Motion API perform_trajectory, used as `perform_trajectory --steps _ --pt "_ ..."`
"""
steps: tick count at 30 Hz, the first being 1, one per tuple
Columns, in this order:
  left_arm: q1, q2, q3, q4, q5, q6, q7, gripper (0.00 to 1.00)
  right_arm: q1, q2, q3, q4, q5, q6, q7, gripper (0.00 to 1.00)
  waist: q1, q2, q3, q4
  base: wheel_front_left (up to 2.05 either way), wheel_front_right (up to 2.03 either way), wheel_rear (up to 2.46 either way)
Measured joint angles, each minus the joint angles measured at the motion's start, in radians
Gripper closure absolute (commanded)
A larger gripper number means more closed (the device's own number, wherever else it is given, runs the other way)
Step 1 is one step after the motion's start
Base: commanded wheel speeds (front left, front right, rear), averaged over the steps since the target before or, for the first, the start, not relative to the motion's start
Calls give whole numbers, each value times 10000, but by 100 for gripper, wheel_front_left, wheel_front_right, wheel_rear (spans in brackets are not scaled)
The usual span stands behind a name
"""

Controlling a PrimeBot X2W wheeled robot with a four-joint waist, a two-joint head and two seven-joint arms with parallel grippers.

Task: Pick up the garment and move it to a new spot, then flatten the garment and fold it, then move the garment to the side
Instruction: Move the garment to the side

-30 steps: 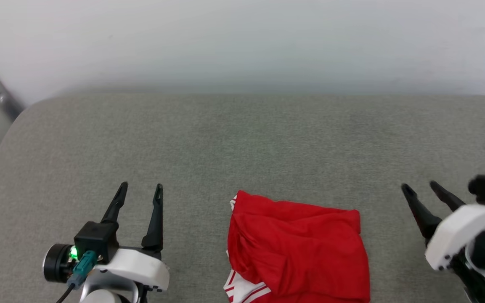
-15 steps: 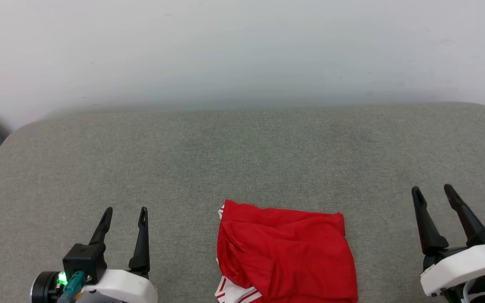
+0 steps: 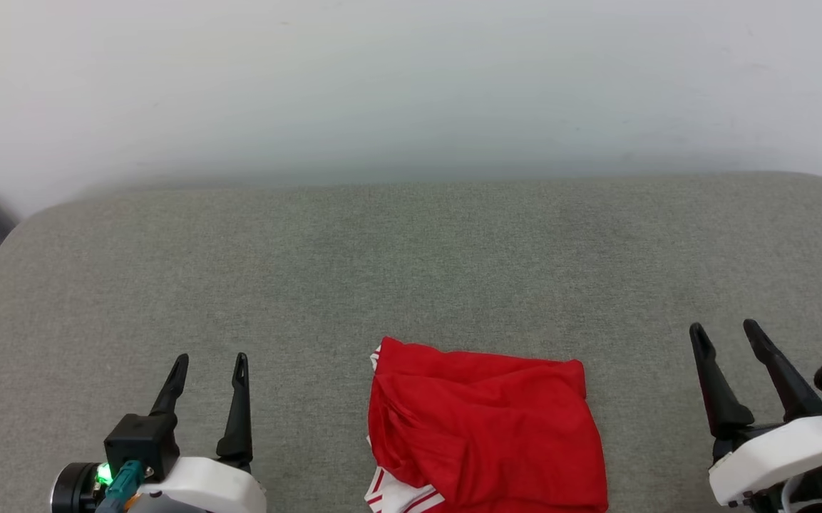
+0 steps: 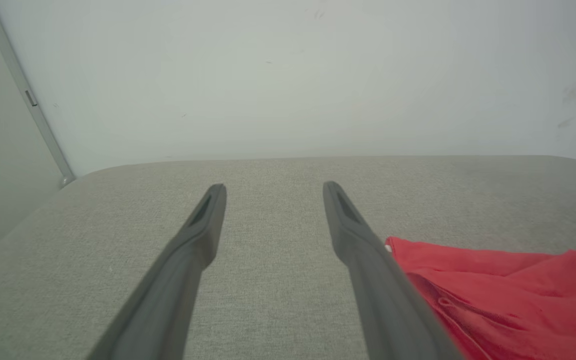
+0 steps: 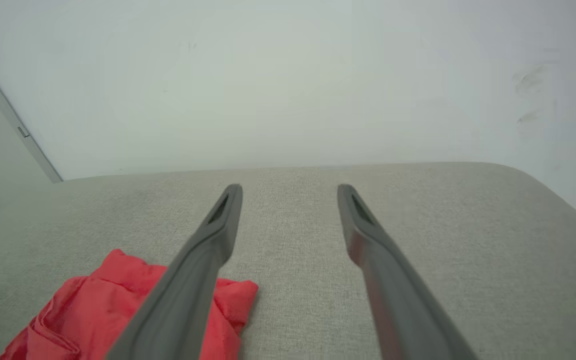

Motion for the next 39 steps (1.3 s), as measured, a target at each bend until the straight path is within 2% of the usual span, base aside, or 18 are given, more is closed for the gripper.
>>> perform_trajectory --steps 4,7,12,15,17,20,24,28,34,36,37,39 --pt "-3 -27 121 -52 -23 86 -48 0 75 40 -1005 213 1266 0 1009 0 0 0 42 87 0 0 0" --pt "-17 -127 182 -105 -21 84 -107 0 77 -54 -2054 685 2309 -4 2253 0 0 0 54 241 0 0 0" --pt "-107 -242 290 -127 8 33 -198 0 -55 -577 -3557 2282 3471 0 4890 0 0 0 120 548 0 0 0" --pt "-192 -355 326 -117 67 -40 -222 0 -322 -466 -4151 3348 4192 -2 6600 0 0 0 189 749 0 0 0" --pt "-236 -407 328 -121 102 -75 -224 0 -559 -167 -4504 3887 4679 -2 7553 0 0 0 255 884 0 0 0" --pt "-314 -500 347 -111 174 -138 -236 0 -920 451 -4498 4263 5354 -2 8771 0 0 0 405 1062 0 0 0" --pt "-438 -570 380 -52 211 -230 -238 0 -1426 846 -4245 4489 6172 -2 9553 0 0 0 671 1237 0 0 0" --pt "-641 -688 336 15 290 -347 -240 0 -1890 965 -3858 4986 7049 -2 9760 0 1 0 908 1405 0 0 0" --pt "-915 -792 286 207 393 -575 -240 0 -2191 991 -2725 5835 8230 0 9417 0 1 0 1120 1684 0 0 0" --pt "-926 -821 299 238 443 -591 -240 0 -2204 961 -2359 5916 8508 0 9183 89 1 0 1142 1749 0 0 0" --pt "-926 -825 316 253 445 -593 -240 0 -2204 957 -2184 5892 8504 0 9076 100 1 0 1152 1760 0 0 0" --pt "-924 -838 343 272 454 -623 -240 0 -2203 968 -1847 5712 8456 -2 8844 100 1 0 1163 1760 0 0 0"
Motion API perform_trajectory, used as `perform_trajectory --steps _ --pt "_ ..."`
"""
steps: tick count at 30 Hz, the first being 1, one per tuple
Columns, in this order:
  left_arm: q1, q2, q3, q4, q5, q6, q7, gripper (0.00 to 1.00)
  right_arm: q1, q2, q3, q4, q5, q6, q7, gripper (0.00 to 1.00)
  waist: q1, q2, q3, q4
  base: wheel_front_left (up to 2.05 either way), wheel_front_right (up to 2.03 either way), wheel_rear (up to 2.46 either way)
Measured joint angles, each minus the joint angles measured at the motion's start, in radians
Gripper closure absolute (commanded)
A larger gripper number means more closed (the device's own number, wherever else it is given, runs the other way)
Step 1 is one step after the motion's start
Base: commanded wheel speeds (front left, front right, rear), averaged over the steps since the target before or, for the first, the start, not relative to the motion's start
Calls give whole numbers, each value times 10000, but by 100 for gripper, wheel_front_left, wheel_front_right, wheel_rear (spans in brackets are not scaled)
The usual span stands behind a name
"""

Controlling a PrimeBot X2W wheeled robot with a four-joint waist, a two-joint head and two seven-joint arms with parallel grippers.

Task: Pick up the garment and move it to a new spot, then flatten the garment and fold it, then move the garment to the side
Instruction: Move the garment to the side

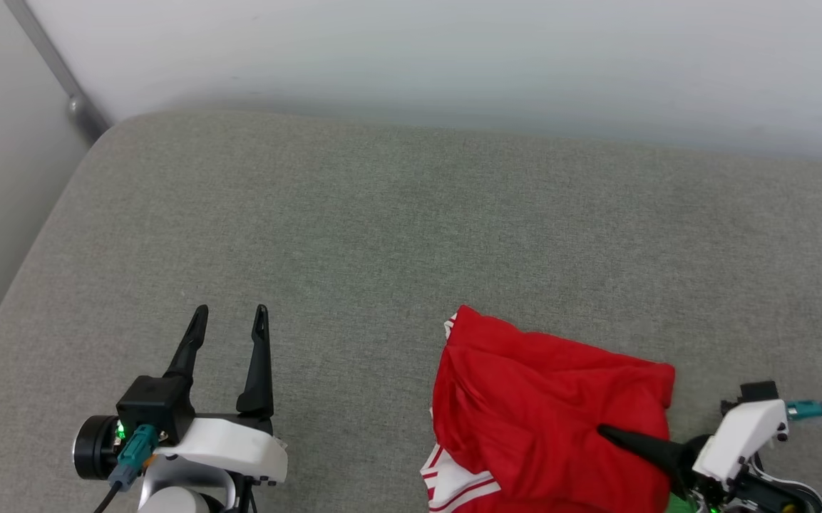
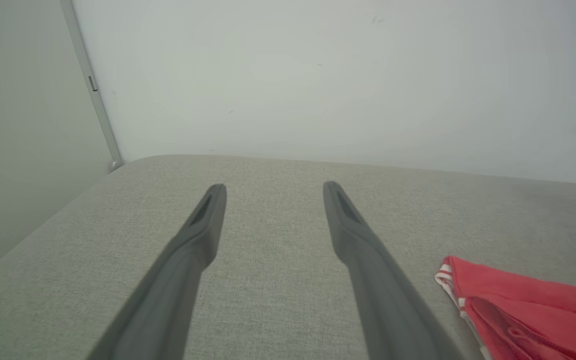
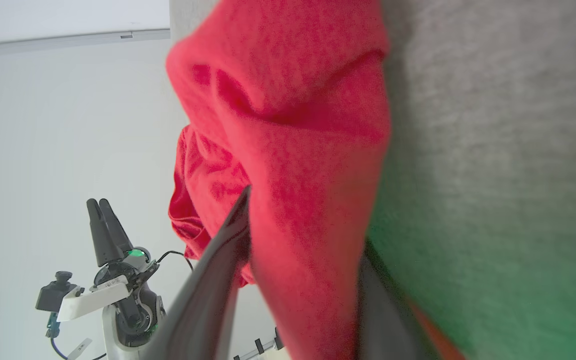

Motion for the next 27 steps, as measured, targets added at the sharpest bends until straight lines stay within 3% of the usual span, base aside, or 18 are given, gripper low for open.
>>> perform_trajectory --steps 4,15,22,27 --pt "49 10 100 15 75 -15 0 0 37 -249 811 -627 -679 0 -514 100 0 0 -62 -124 0 0 0" --pt "358 33 268 -194 184 -27 -29 0 -102 -2541 3789 -2113 -4435 2 -1536 100 0 0 -387 -1247 0 0 0" --pt "200 115 251 -755 410 -48 -12 0 -1016 -3172 4109 -1852 -5660 4 -1755 100 0 0 -160 -2736 0 0 0" --pt "-793 449 132 -1494 832 -163 357 0 -2061 -3570 3730 -1262 -6178 4 -2627 100 0 0 748 -3635 0 0 0"
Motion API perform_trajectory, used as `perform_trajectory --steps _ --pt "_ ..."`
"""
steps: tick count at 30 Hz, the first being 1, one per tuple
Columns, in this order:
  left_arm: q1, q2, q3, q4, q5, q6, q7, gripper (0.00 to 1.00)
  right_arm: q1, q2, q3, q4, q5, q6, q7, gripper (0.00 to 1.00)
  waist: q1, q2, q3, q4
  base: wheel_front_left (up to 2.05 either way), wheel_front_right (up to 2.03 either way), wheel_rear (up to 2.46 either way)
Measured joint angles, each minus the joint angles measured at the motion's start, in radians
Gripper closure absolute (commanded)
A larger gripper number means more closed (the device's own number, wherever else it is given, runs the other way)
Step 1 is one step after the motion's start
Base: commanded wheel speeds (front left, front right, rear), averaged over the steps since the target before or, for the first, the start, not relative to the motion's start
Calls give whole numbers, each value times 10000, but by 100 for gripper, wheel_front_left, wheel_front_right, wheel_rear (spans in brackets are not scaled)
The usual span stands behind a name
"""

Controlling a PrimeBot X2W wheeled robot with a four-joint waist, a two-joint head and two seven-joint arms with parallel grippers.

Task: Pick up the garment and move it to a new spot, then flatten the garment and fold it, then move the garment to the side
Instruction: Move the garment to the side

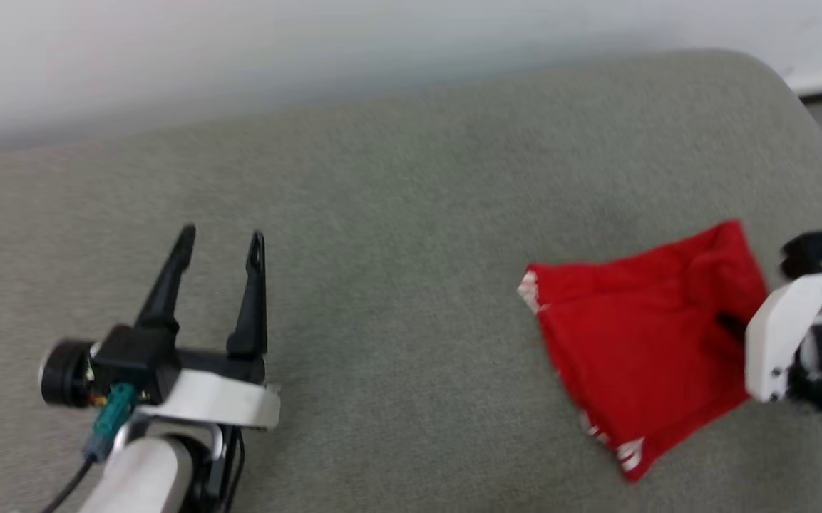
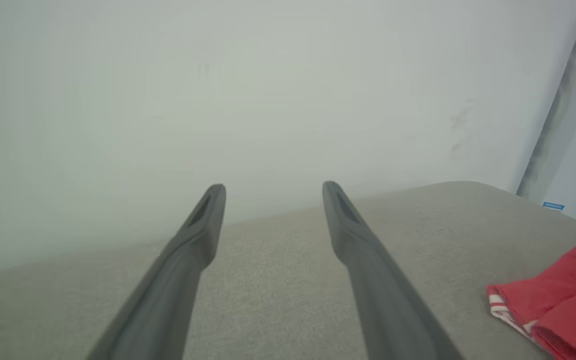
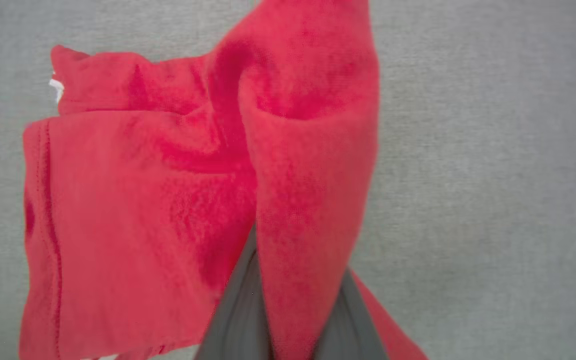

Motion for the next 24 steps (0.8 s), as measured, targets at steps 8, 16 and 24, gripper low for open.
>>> perform_trajectory --steps 8,16,24 --pt "-1976 648 -236 -1348 819 -336 1057 0 -1974 -637 -1639 1505 -709 0 -1825 100 1 0 2418 -850 0 0 0" --pt "-3126 897 -468 -1768 1187 -600 1699 0 -3340 -736 -3045 2888 -1781 4 -3935 100 3 1 4492 -1452 0 0 0" --pt "-3305 917 -570 -1850 1216 -642 1814 0 -4011 -368 -3722 4301 -2961 2 -6418 0 2 0 5138 -1705 0 0 0"
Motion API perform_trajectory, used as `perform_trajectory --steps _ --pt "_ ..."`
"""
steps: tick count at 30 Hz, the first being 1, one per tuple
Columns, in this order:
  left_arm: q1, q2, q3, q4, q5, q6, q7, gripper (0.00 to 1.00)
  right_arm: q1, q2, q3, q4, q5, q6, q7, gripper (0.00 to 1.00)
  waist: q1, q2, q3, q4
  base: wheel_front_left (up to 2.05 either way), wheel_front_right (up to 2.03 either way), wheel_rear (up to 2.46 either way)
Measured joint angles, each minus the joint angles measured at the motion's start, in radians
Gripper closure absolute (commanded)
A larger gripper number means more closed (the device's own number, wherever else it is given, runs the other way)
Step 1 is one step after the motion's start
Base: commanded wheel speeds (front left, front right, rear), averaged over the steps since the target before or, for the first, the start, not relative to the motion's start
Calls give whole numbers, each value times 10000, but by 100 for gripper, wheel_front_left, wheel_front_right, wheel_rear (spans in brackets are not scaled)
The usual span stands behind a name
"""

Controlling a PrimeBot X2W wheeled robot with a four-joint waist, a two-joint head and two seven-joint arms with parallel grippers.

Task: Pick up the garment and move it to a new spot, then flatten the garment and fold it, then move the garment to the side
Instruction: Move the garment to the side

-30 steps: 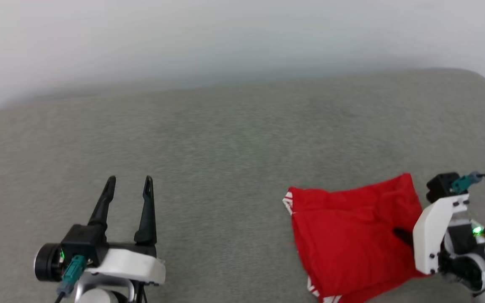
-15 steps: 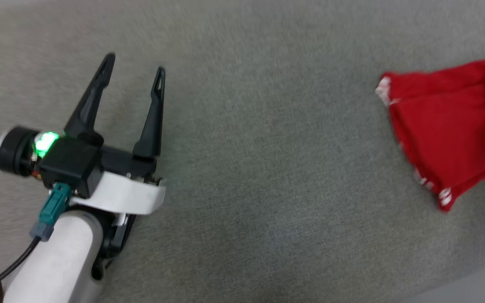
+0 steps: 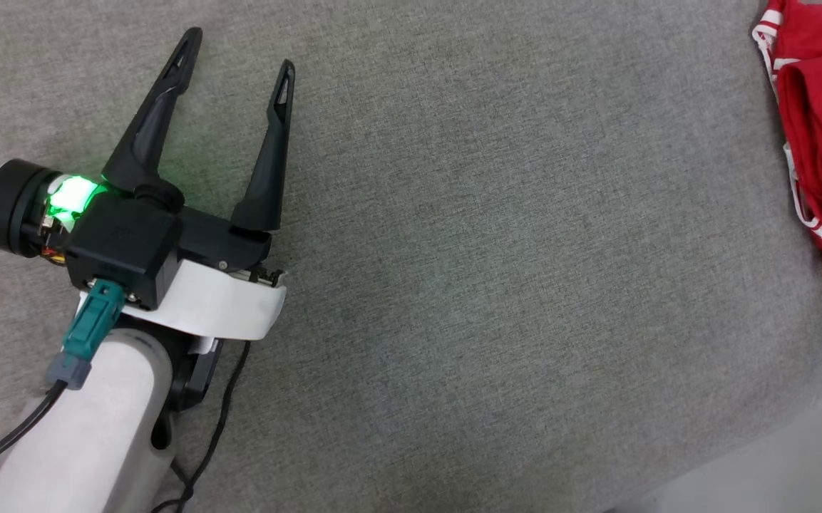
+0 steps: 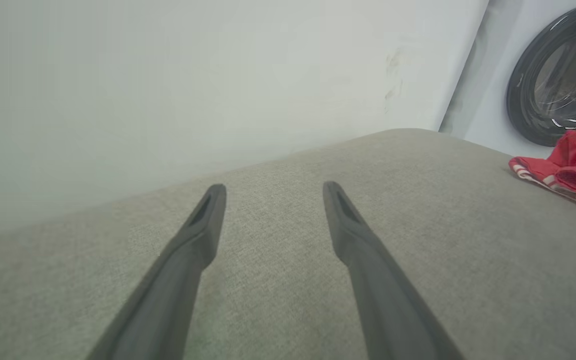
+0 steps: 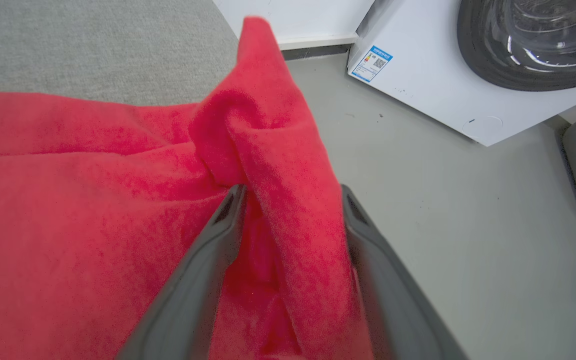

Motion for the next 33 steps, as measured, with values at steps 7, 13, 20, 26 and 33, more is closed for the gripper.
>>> perform_trajectory --steps 7,13,20,26,33 --pt "331 -245 10 389 -207 194 -456 0 -125 -153 -433 1039 -702 0 -1492 0 -1 0 -621 174 0 0 0" --pt "1378 -631 138 1137 -721 518 -1139 0 777 -332 234 1087 -596 0 -2146 0 -2 0 -1778 387 0 0 0" --pt "2764 -1009 370 1956 -1312 905 -1685 0 2514 -123 1406 221 295 -2 -2293 0 -3 0 -3478 816 0 0 0" --pt "3863 -1097 506 2364 -1661 1093 -1848 0 4139 552 2105 -1135 702 -2 -2052 0 -5 0 -4830 1409 0 0 0" --pt "4424 -1175 577 2786 -1948 1139 -1906 0 5577 1599 2447 -3323 773 -2 -1685 0 -6 0 -5788 2642 0 0 0"
